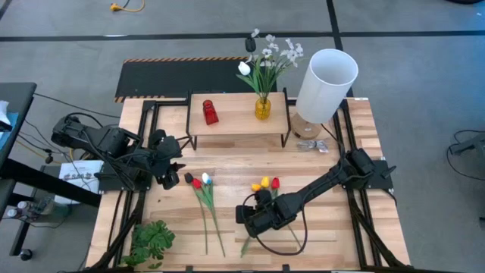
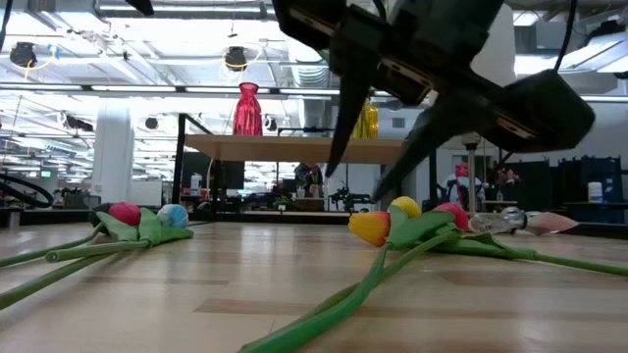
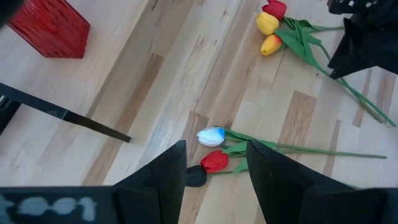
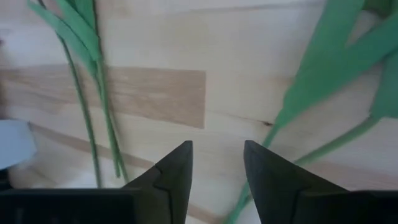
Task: Pick and place flowers into a vace then onto a shelf
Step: Put the left yellow tulip into the yellow flower vase
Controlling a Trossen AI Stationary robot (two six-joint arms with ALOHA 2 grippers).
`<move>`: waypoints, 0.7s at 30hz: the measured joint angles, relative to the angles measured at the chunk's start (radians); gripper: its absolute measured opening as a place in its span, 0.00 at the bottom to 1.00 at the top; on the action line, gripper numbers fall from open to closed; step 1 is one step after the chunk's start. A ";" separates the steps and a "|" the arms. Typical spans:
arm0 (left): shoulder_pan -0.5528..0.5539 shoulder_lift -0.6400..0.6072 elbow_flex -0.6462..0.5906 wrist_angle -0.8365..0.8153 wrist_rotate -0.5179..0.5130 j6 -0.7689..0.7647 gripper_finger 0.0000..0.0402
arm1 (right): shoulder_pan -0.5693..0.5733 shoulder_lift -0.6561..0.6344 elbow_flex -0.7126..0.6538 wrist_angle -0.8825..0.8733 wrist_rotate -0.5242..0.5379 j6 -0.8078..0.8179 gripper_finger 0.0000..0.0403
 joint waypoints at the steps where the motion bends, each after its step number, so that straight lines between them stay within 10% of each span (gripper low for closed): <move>1: 0.000 0.000 0.000 0.000 0.000 0.000 0.39 | 0.000 -0.001 0.000 -0.010 0.006 0.000 0.33; 21: 0.000 0.000 0.000 0.014 0.000 0.064 0.39 | -0.022 0.015 -0.001 -0.067 -0.041 0.078 0.46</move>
